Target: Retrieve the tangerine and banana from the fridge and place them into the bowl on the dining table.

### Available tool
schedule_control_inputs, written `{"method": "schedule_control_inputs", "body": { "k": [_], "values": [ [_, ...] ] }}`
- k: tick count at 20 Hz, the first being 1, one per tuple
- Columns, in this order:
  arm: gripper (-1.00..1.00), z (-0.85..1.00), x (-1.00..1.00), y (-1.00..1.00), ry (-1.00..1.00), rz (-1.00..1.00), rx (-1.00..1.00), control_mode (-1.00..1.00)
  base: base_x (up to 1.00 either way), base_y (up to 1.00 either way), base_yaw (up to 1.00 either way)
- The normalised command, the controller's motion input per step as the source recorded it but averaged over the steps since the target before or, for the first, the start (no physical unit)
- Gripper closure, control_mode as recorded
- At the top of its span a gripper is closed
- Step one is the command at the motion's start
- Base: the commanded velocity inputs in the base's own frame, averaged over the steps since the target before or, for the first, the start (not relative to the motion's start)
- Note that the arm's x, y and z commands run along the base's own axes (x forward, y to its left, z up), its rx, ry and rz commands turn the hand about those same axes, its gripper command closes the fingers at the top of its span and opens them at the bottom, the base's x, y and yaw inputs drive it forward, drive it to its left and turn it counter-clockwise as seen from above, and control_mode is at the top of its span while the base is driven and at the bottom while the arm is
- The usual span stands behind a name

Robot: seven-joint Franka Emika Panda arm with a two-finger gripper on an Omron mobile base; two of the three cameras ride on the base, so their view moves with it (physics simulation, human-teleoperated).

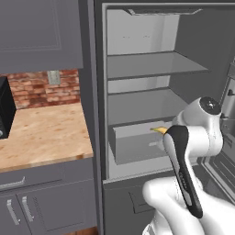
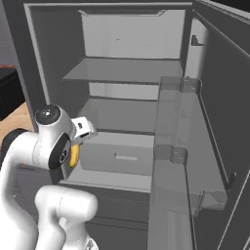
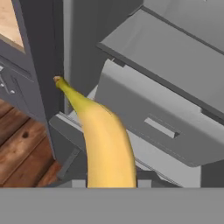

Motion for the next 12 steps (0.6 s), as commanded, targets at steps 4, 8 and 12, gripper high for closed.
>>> {"method": "schedule_control_inputs", "body": {
  "k": [4,8,12],
  "values": [
    [1.0,0.0,-0.01,0.15,0.03,0.05,-0.07,-1.0,0.0,0.0,0.0],
    [1.0,0.0,0.0,0.1,0.01,0.02,-0.04,-1.0,0.0,0.0,0.0],
    [1.0,0.0,-0.01,0.01,0.0,0.02,0.0,-1.0,0.0,0.0,0.0]
  ]
}}
